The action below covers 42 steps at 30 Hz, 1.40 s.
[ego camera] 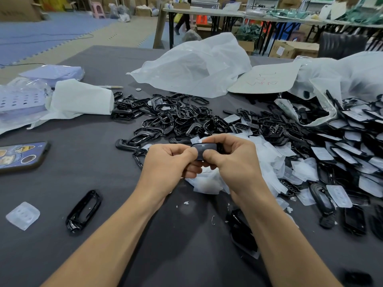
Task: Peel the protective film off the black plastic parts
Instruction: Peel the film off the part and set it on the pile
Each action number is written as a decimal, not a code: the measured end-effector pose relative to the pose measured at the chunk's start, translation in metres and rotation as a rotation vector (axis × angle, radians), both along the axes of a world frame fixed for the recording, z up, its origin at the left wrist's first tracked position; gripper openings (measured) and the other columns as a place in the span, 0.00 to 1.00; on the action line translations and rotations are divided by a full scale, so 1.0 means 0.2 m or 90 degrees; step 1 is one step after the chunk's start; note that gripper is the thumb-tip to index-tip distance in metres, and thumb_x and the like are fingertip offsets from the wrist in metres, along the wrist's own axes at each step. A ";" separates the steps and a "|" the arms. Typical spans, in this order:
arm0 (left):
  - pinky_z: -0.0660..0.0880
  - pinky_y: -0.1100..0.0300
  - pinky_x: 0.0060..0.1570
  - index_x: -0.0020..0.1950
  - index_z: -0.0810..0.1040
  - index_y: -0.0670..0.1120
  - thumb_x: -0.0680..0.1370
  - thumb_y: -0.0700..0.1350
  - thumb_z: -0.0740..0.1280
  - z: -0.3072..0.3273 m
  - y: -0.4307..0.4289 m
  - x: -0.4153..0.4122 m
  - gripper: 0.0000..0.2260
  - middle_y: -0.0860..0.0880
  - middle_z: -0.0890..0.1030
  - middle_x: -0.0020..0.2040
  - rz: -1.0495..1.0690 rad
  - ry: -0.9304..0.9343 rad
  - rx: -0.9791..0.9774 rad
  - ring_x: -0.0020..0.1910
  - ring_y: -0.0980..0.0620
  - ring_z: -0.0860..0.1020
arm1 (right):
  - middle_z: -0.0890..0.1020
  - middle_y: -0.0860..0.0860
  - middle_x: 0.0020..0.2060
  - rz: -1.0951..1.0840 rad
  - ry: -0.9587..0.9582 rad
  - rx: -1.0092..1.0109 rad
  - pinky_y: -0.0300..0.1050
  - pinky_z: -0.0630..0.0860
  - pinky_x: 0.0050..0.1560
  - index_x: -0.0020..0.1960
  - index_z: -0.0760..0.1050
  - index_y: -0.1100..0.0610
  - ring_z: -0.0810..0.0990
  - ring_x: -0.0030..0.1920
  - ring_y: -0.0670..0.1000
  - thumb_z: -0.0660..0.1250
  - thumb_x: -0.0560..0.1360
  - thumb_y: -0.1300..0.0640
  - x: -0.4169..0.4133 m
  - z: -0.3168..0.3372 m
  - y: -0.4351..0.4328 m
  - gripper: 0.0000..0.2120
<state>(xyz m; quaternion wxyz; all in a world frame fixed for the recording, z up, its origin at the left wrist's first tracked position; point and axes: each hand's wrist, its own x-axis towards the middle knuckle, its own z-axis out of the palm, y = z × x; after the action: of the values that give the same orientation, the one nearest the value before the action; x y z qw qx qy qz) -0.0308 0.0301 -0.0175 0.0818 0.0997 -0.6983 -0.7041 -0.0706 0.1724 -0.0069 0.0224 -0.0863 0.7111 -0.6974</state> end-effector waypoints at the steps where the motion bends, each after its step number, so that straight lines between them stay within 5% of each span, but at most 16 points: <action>1: 0.78 0.64 0.32 0.42 0.88 0.42 0.80 0.37 0.69 0.00 0.00 0.00 0.10 0.41 0.87 0.39 0.001 0.000 -0.003 0.32 0.51 0.84 | 0.87 0.54 0.36 0.003 -0.004 -0.001 0.41 0.77 0.36 0.40 0.85 0.51 0.83 0.35 0.51 0.71 0.70 0.74 0.00 0.00 0.00 0.17; 8: 0.77 0.64 0.27 0.34 0.87 0.46 0.79 0.33 0.68 0.00 0.00 -0.01 0.17 0.41 0.85 0.33 0.010 0.007 0.010 0.27 0.51 0.82 | 0.88 0.54 0.38 -0.011 -0.016 -0.004 0.41 0.78 0.35 0.40 0.86 0.50 0.86 0.38 0.58 0.71 0.75 0.64 0.01 0.01 -0.01 0.11; 14: 0.83 0.57 0.35 0.43 0.89 0.53 0.77 0.42 0.73 -0.01 -0.01 0.01 0.07 0.47 0.87 0.36 0.031 0.058 -0.075 0.31 0.49 0.85 | 0.87 0.53 0.34 -0.002 0.000 0.030 0.42 0.78 0.36 0.40 0.86 0.51 0.86 0.35 0.52 0.71 0.76 0.66 0.01 0.00 -0.02 0.13; 17: 0.83 0.54 0.34 0.43 0.89 0.60 0.78 0.42 0.75 -0.01 -0.01 0.01 0.11 0.50 0.87 0.35 0.051 0.086 -0.118 0.29 0.50 0.83 | 0.87 0.53 0.33 0.021 0.012 0.045 0.44 0.78 0.36 0.38 0.86 0.50 0.86 0.35 0.53 0.71 0.77 0.66 0.02 0.00 -0.03 0.15; 21: 0.78 0.59 0.26 0.40 0.89 0.56 0.78 0.37 0.74 0.00 -0.01 -0.01 0.15 0.46 0.85 0.31 0.066 0.102 -0.096 0.24 0.52 0.79 | 0.88 0.57 0.39 0.052 0.002 0.001 0.43 0.78 0.34 0.42 0.86 0.54 0.87 0.42 0.62 0.65 0.79 0.71 0.02 0.01 -0.02 0.16; 25: 0.77 0.61 0.25 0.37 0.89 0.57 0.78 0.36 0.74 0.01 -0.01 0.00 0.17 0.44 0.84 0.30 0.071 0.091 -0.070 0.23 0.52 0.78 | 0.88 0.58 0.40 0.108 -0.025 -0.046 0.40 0.80 0.35 0.47 0.85 0.61 0.88 0.41 0.58 0.60 0.78 0.75 0.02 0.01 -0.01 0.17; 29: 0.76 0.62 0.27 0.38 0.89 0.56 0.78 0.37 0.73 0.02 -0.02 0.00 0.16 0.46 0.84 0.29 0.059 0.074 -0.054 0.24 0.52 0.79 | 0.87 0.55 0.37 0.093 0.029 -0.004 0.41 0.81 0.37 0.46 0.85 0.58 0.86 0.36 0.52 0.67 0.72 0.73 0.03 0.01 -0.01 0.14; 34: 0.79 0.57 0.37 0.42 0.89 0.49 0.78 0.51 0.72 0.03 -0.05 0.01 0.09 0.42 0.87 0.38 -0.003 -0.016 0.015 0.32 0.49 0.84 | 0.86 0.55 0.34 0.047 0.014 0.014 0.43 0.79 0.35 0.43 0.86 0.53 0.82 0.31 0.53 0.68 0.70 0.76 0.00 0.01 0.02 0.19; 38: 0.81 0.62 0.34 0.39 0.89 0.50 0.67 0.43 0.69 0.04 -0.07 0.00 0.09 0.43 0.87 0.38 -0.030 -0.032 0.064 0.33 0.51 0.85 | 0.87 0.57 0.35 0.036 0.008 0.005 0.41 0.78 0.34 0.44 0.86 0.55 0.82 0.31 0.52 0.68 0.70 0.77 -0.01 0.02 0.04 0.18; 42: 0.80 0.64 0.34 0.39 0.89 0.52 0.69 0.42 0.73 0.04 -0.06 0.01 0.06 0.44 0.87 0.38 -0.043 -0.017 0.026 0.32 0.53 0.84 | 0.87 0.56 0.36 0.046 0.013 0.009 0.41 0.78 0.34 0.43 0.85 0.55 0.82 0.31 0.52 0.68 0.70 0.77 0.00 0.03 0.04 0.18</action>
<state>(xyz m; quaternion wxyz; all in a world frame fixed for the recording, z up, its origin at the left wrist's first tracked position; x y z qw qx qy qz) -0.0293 0.0187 -0.0100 0.0469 0.0868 -0.6879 -0.7191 -0.0706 0.1803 -0.0015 0.0413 -0.1188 0.7128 -0.6900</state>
